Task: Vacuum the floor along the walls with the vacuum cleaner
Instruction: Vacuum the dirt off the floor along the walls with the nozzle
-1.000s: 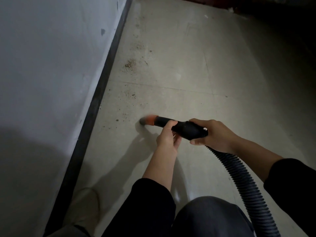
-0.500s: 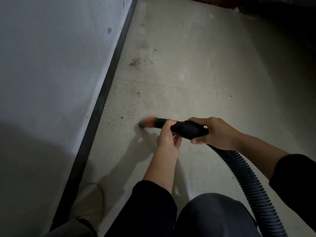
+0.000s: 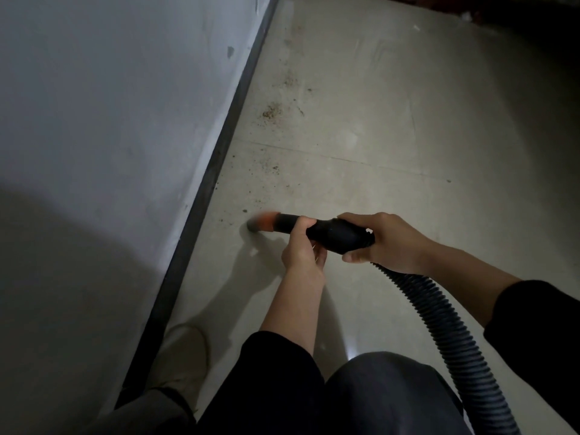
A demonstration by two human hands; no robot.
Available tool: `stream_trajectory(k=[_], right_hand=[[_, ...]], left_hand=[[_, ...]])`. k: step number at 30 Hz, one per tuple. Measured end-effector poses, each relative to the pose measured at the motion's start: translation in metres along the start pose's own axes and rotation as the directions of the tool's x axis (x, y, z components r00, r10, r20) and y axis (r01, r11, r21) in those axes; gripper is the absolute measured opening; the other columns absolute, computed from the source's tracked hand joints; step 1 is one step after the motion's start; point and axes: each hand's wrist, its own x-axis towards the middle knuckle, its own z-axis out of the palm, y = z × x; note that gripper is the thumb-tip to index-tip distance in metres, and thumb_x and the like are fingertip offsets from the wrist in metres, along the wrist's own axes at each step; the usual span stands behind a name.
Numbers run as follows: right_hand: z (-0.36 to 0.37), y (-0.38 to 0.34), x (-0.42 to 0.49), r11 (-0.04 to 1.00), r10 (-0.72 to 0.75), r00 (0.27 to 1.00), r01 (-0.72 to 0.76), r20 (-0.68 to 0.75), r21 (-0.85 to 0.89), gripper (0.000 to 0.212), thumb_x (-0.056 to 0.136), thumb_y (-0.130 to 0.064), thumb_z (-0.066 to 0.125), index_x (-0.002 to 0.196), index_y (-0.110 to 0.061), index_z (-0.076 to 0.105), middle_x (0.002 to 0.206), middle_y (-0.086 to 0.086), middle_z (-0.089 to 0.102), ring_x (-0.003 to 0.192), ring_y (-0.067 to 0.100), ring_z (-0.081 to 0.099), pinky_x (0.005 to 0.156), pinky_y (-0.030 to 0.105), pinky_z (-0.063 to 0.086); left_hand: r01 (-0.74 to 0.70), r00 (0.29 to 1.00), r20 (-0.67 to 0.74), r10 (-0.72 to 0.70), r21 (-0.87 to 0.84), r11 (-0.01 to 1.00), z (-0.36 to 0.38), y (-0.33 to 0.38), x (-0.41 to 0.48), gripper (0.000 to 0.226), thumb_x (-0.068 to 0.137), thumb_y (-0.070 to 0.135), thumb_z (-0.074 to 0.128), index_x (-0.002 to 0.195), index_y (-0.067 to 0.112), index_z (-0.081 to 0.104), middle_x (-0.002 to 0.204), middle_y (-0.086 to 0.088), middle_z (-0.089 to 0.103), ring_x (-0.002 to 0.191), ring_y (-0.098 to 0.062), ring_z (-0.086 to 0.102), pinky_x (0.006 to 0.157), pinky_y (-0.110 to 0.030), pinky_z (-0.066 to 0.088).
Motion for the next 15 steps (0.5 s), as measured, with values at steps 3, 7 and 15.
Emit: stream_trajectory(k=[3, 7, 15], right_hand=[[0.003, -0.006, 0.006, 1.0, -0.006, 1.0, 0.006, 0.014, -0.004, 0.05, 0.078, -0.025, 0.08, 0.122, -0.029, 0.059, 0.098, -0.001, 0.069, 0.089, 0.02, 0.062, 0.084, 0.035, 0.051], [0.008, -0.015, 0.012, 1.0, -0.022, 0.999, 0.021, 0.025, 0.005, 0.054, 0.078, -0.025, 0.08, 0.127, -0.029, 0.057, 0.101, -0.001, 0.069, 0.092, 0.02, 0.062, 0.086, 0.034, 0.05], [0.021, -0.03, 0.026, 0.998, -0.064, 0.998, 0.064, 0.028, 0.01, 0.047, 0.078, -0.024, 0.079, 0.12, -0.028, 0.06, 0.096, -0.002, 0.069, 0.086, 0.018, 0.061, 0.081, 0.032, 0.049]], left_hand=[[-0.013, 1.0, -0.016, 0.012, -0.012, 1.0, -0.005, 0.005, 0.001, 0.024, 0.083, 0.018, 0.067, 0.104, 0.009, 0.061, 0.098, -0.007, 0.067, 0.09, -0.018, 0.065, 0.072, -0.024, 0.053], [-0.034, 0.999, -0.04, 0.033, -0.033, 0.999, -0.013, 0.013, 0.002, 0.022, 0.083, 0.017, 0.067, 0.103, 0.009, 0.062, 0.099, -0.008, 0.068, 0.093, -0.018, 0.066, 0.074, -0.023, 0.053], [-0.079, 0.995, -0.065, 0.074, -0.065, 0.995, -0.026, 0.029, 0.006, 0.033, 0.083, 0.018, 0.067, 0.114, 0.007, 0.061, 0.101, -0.008, 0.068, 0.093, -0.019, 0.066, 0.075, -0.024, 0.053]])
